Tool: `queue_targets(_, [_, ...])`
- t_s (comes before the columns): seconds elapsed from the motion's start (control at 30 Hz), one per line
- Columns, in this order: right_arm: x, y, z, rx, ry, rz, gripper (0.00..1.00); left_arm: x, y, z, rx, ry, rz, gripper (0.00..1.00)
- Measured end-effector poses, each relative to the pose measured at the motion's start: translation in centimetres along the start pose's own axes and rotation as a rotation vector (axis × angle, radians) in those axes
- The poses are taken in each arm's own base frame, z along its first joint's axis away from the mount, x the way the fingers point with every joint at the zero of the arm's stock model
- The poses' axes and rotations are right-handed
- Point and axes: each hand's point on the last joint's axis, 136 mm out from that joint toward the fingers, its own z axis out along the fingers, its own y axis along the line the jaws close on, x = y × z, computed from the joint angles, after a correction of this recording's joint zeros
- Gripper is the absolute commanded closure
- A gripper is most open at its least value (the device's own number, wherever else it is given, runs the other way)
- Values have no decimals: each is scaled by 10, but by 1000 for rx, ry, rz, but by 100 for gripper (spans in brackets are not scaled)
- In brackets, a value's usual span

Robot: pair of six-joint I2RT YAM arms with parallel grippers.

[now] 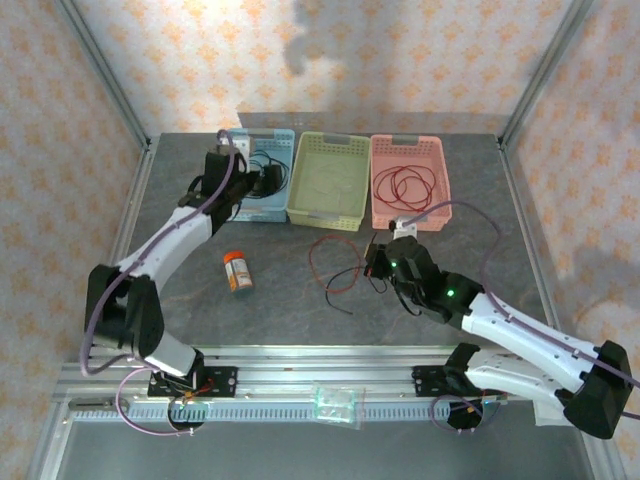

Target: Untangle the cables

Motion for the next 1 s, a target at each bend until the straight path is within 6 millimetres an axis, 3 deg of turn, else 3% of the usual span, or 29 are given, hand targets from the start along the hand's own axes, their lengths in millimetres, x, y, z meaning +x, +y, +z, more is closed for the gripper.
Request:
queue_targets(0.27, [-44, 21, -14, -74, -49, 59, 100, 69, -80, -32, 312, 63, 44, 13])
queue_targets(0.43, [-68, 37, -18, -100, -63, 99, 100, 98, -124, -58, 466, 51, 56, 13])
queue_targets(0.57, [-78, 45, -9, -91, -57, 180, 100, 105, -150, -83, 575, 4, 36, 14])
queue_targets(0.8, [-67, 38, 17, -45, -14, 321, 100, 97, -191, -113, 748, -61, 2, 13])
queue_targets(1.0, [-68, 44, 22, -70, -19, 395, 100, 95, -204, -115, 804, -80, -18, 14])
